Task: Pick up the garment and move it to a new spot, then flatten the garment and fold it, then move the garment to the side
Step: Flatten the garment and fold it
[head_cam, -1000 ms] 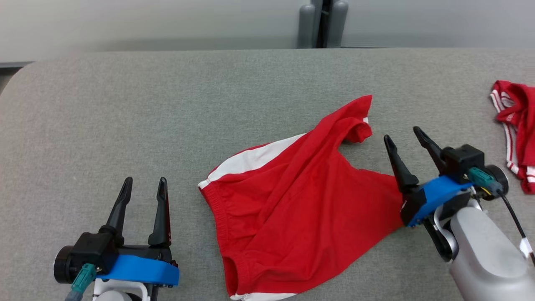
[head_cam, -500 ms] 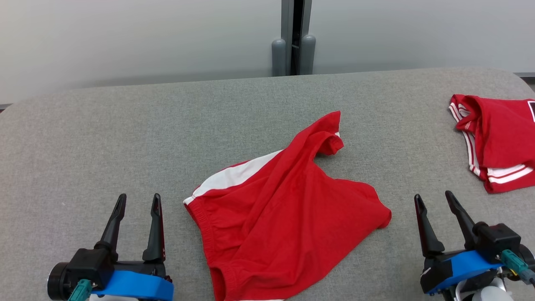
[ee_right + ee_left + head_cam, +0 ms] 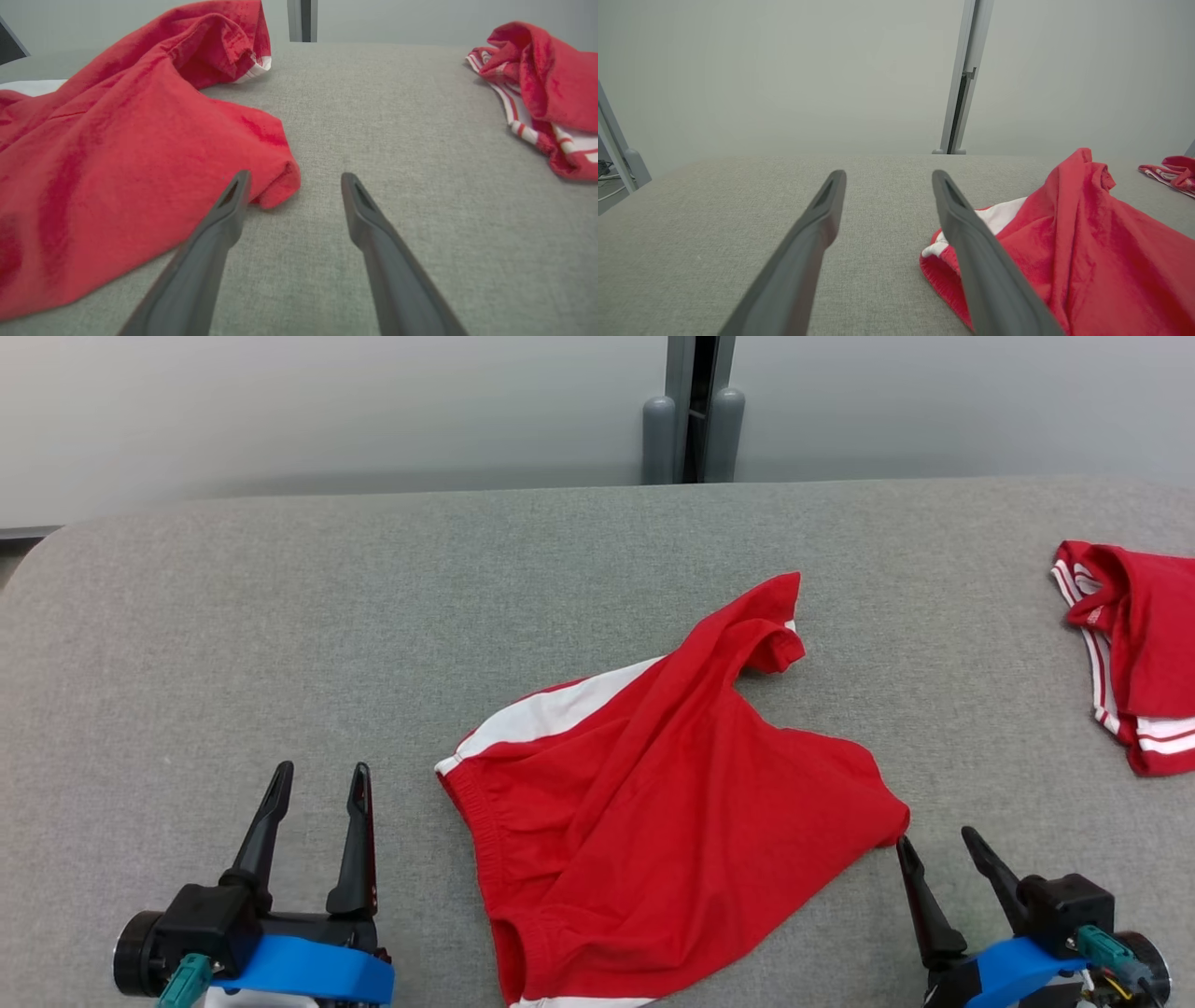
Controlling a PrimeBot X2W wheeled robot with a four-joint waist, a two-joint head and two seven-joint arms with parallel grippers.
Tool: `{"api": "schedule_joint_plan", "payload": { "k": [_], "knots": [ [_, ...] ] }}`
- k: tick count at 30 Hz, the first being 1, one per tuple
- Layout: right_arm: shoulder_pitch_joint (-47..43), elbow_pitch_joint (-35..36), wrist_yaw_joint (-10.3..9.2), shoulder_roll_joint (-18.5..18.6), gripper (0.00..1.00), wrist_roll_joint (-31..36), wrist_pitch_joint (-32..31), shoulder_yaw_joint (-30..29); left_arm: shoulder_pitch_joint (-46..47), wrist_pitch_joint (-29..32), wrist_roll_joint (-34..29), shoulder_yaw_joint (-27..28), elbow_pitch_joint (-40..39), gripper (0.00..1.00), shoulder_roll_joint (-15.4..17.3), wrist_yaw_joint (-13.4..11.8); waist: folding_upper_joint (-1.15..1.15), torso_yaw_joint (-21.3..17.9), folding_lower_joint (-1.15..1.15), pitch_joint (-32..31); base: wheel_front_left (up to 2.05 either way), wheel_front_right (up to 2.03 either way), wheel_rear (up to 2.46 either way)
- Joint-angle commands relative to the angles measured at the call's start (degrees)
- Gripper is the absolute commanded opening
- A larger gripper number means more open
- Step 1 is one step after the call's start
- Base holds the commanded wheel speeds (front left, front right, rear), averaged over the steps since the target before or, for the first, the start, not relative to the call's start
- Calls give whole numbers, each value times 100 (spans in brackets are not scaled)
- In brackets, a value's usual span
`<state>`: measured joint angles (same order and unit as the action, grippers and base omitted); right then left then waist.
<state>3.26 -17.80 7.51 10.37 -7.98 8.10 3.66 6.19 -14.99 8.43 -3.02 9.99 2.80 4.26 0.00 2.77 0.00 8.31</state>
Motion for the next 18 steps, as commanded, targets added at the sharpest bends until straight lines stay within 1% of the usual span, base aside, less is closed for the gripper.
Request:
{"api": "schedule_joint_plan", "payload": {
  "k": [1,11,12,13,18],
  "knots": [
    [6,-111,-5,1,100,37,15,-8,75,-26,8,-2,1,100,21,13,0,59,0,45,0,0,0],
    [619,-1105,-5,9,100,140,201,135,211,-26,18,-11,-3,100,21,23,0,248,0,292,0,0,0],
    [670,-1195,-4,-23,47,137,185,185,217,-26,20,-9,1,100,21,22,0,255,0,308,0,0,0],
    [725,-1277,-4,-45,0,134,191,221,227,-26,22,-9,3,100,21,20,0,260,0,324,0,0,0],
    [857,-1556,-6,42,0,88,360,262,229,-26,37,-8,24,100,22,-1,0,251,0,326,0,0,0]
  ]
}}
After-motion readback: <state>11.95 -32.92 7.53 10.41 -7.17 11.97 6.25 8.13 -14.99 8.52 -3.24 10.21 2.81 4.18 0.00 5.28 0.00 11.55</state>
